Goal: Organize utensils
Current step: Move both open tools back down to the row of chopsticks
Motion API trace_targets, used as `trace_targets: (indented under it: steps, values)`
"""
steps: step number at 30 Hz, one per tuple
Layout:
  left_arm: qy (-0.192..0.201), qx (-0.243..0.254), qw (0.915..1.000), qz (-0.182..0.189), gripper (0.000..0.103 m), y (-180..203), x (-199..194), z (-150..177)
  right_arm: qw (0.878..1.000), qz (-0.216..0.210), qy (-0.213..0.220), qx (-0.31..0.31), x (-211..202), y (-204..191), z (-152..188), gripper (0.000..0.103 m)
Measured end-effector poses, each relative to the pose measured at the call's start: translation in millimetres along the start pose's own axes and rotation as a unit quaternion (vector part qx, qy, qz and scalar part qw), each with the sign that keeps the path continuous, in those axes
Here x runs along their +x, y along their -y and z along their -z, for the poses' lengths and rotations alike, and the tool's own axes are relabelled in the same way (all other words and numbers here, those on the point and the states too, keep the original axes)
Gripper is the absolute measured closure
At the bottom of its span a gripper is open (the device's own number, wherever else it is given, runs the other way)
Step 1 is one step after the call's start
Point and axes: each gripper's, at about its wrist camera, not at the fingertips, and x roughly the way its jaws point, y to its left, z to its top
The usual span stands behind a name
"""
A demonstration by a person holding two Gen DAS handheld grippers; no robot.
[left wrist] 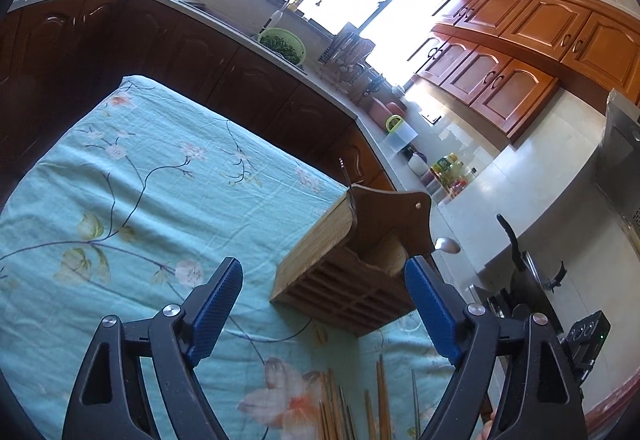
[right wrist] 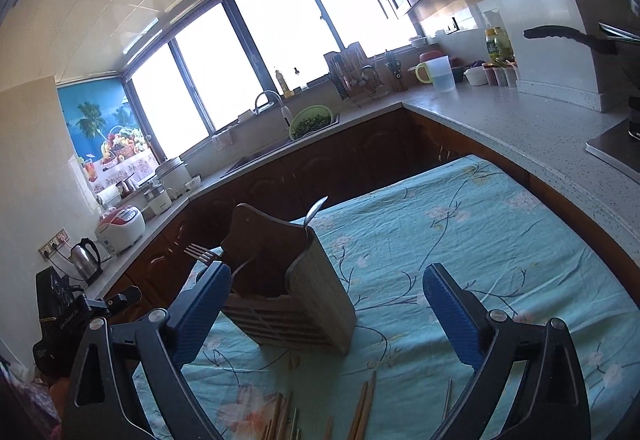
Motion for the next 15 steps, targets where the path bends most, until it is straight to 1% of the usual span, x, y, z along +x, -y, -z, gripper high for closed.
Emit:
trace_targets:
  steps: [5, 10, 15]
  values:
    - [-0.007, 0.003, 0.9999, -0.008, 0.018, 1, -28, 26, 1.000, 0.004, -0.009, 0.012, -24, 5, 19, 0.005]
    - [-0.019, 0.003, 0.9997, -0.014, 0.018, 3, -47, 44, 0.999, 0.009, -0.022, 0.025, -43, 13, 36, 0.005]
    - [-0.030, 0.006, 0.9992, -0.027, 0.018, 4, -65, 62, 0.999, 0.018, -0.028, 0.023, -59, 17, 56, 0.005]
